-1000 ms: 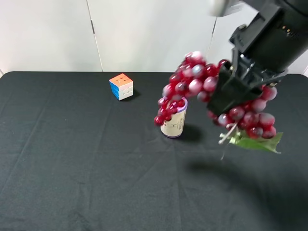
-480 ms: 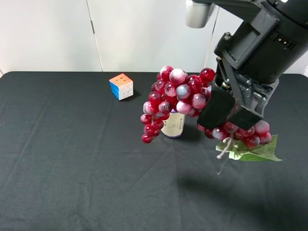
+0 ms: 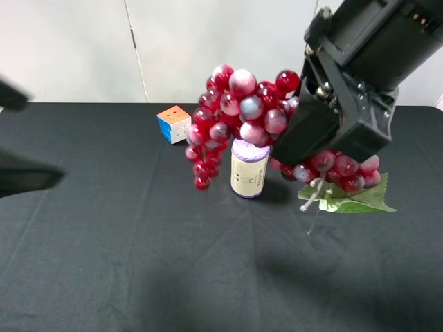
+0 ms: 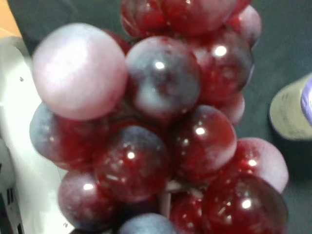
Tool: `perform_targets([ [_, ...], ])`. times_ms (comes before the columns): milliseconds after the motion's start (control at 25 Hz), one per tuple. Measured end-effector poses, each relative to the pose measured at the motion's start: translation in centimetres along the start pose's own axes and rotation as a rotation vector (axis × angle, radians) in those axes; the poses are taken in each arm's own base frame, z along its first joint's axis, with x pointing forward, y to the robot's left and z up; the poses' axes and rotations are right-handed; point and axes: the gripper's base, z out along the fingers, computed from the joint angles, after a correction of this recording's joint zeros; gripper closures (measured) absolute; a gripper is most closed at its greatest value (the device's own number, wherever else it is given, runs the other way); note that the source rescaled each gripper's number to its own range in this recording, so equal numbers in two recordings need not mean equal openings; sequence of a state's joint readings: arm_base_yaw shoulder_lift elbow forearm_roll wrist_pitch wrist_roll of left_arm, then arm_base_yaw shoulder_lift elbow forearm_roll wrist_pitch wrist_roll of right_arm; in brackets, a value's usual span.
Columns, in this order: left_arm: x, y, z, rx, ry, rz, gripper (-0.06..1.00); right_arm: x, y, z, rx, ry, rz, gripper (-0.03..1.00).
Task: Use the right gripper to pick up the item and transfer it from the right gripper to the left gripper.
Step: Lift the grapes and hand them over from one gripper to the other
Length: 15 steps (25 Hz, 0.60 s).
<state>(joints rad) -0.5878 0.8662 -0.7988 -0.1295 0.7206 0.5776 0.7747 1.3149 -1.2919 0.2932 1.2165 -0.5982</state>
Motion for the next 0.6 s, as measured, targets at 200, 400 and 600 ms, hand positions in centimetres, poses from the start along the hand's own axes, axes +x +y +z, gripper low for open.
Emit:
perform_targets([
  [200,-4.3,-0.9,2.8,0.056,-0.084,0.124,-0.04,-0.1,0.2,-0.1,-0.021,-0.016,-0.026,0.95],
  [400,-7.0,-2.3,5.7,0.113,-0.118,0.172,-0.04,-0.2,0.2,-0.1,-0.024,-0.018,-0.029,0.95],
  [600,-8.2,-3.2,7.4,0.160,-0.147,0.134,-0.04,-0.2,0.2,-0.1,-0.024,-0.018,-0.029,0.95],
])
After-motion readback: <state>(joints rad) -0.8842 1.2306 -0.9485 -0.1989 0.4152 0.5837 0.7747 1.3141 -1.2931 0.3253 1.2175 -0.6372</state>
